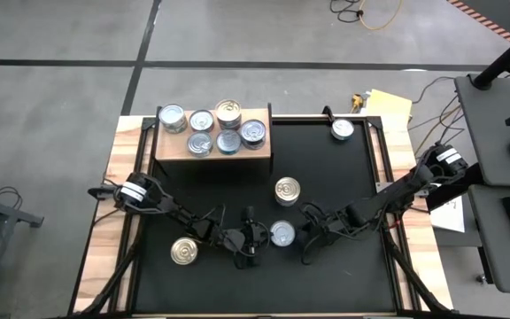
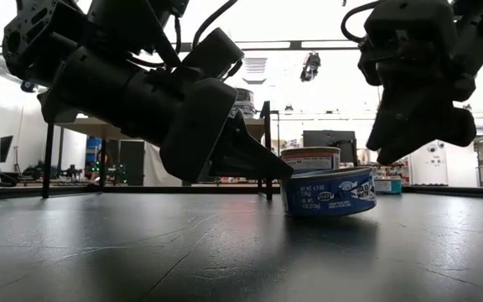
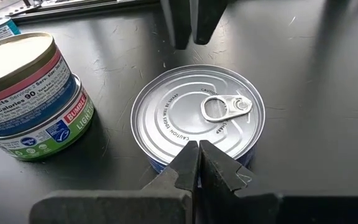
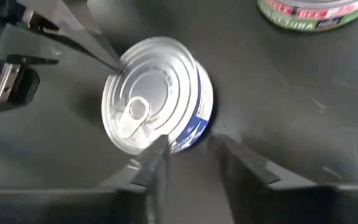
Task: Stack canned seafood by type on shelf
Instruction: Stack the blue tuna can on top of the blue tuna can on the shelf
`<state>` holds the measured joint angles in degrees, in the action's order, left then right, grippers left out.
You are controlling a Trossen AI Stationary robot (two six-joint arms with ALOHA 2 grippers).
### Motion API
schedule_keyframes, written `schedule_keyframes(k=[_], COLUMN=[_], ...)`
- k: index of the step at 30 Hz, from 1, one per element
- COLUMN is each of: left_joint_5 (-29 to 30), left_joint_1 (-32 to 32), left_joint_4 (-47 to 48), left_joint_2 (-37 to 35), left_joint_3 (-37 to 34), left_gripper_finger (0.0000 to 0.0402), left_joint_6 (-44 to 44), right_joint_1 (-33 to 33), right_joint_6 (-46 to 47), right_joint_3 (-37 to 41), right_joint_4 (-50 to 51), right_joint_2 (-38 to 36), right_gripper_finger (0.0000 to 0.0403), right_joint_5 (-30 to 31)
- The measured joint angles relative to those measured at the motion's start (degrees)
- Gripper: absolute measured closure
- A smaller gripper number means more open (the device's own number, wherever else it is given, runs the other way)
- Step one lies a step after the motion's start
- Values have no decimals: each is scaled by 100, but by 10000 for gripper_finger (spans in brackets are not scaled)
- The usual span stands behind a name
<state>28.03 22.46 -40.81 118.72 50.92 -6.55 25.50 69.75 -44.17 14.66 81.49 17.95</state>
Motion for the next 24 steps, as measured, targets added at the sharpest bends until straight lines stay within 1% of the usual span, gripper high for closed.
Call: schedule_keyframes(k=[6,9,11,14,17,20,24], left_joint_5=[-2,-63,-145,-119,-96,-59,-50], left_joint_1=[11,26,26,33,26,26,26], left_joint_4=[20,92,340,381,384,353,334], left_joint_2=[2,10,62,44,50,50,46], left_joint_3=[-2,-5,-43,-28,-31,-28,-26], left_gripper_finger=[401,401,401,401,401,401,401], left_joint_6=[2,1,4,-33,-38,-39,-39], right_joint_1=[-1,-2,-2,-2,-2,-2,0], right_joint_6=[77,123,123,47,-172,-489,-668], right_joint_3=[1,1,2,10,10,10,10], right_joint_4=[-44,-64,-119,-318,-560,-723,-735], right_joint_2=[0,7,14,15,15,15,15], right_gripper_finger=[185,147,128,110,100,97,102], right_joint_5=[307,320,330,335,382,431,463])
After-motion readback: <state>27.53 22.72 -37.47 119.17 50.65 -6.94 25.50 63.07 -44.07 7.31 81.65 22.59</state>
